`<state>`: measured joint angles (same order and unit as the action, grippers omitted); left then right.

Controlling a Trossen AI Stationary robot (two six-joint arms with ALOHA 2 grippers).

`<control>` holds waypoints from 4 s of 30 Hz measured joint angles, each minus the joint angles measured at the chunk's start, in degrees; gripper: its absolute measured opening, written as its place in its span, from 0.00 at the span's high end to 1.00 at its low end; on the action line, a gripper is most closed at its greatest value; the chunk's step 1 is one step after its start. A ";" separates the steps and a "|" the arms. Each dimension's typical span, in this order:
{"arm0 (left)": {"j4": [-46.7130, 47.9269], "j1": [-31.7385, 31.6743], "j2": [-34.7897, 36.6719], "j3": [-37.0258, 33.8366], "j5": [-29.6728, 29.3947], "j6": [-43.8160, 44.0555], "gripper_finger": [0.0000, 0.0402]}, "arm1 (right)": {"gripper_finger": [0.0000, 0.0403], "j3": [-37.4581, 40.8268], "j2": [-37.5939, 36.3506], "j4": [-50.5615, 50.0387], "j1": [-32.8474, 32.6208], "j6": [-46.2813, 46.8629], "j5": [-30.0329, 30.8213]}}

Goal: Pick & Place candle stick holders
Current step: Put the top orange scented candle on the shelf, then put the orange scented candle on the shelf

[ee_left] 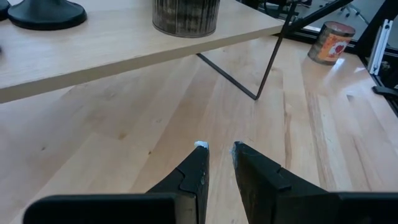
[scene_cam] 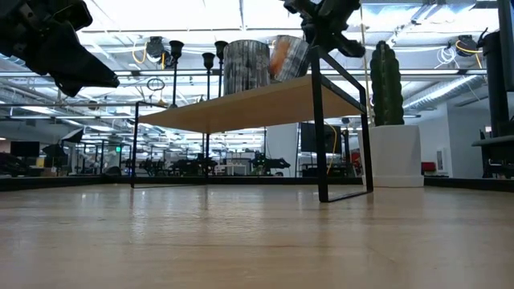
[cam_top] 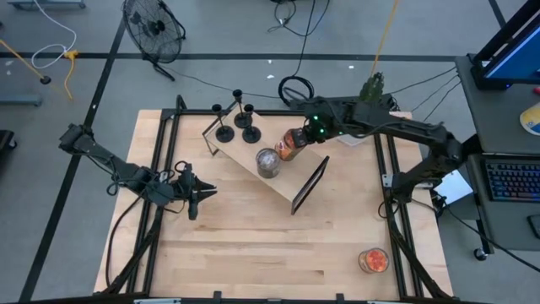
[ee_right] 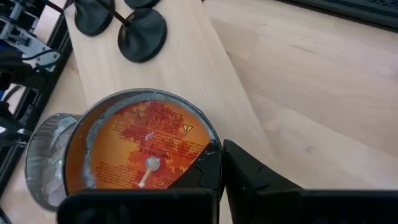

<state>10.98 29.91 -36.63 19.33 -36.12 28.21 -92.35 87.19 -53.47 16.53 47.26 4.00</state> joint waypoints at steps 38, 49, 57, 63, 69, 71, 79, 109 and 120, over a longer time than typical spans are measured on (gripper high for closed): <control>-0.02 -0.04 -0.02 0.00 0.00 -0.98 0.81 | 0.99 -0.15 3.57 5.27 0.05 -5.07 0.66; -0.01 -0.04 0.00 0.00 -0.02 -3.14 0.81 | 0.99 -0.03 3.70 7.63 0.31 -5.96 -1.11; -0.02 -0.04 -0.02 0.00 -0.02 -3.95 0.81 | 0.87 -0.08 3.55 9.57 0.31 -5.92 -1.28; -0.04 -0.04 -0.02 0.00 0.00 -3.91 0.81 | 0.83 -0.10 3.60 10.17 0.31 -6.05 -1.22; -0.05 -0.04 0.00 0.00 -0.02 -3.76 0.81 | 0.83 -0.05 2.16 12.49 0.17 -9.71 -1.15; -0.11 -0.04 -0.02 0.00 -0.02 -3.76 0.81 | 0.84 -0.07 1.26 12.91 -0.25 -11.02 -1.11; -0.65 -0.04 -0.02 0.00 -3.03 -3.74 0.81 | 0.93 -0.05 0.51 13.03 -4.51 -19.89 -4.82; -7.85 -0.11 -0.02 0.00 -6.01 -7.09 0.81 | 1.00 -0.03 1.22 5.02 -18.99 -24.22 -3.85; -6.98 -2.48 -0.02 0.00 -6.00 -9.06 0.81 | 1.00 -0.01 -1.01 -16.00 -29.19 2.15 -11.83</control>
<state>4.00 27.43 -36.64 19.33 -42.12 19.15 -92.36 86.17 -69.47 -12.66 49.41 -7.83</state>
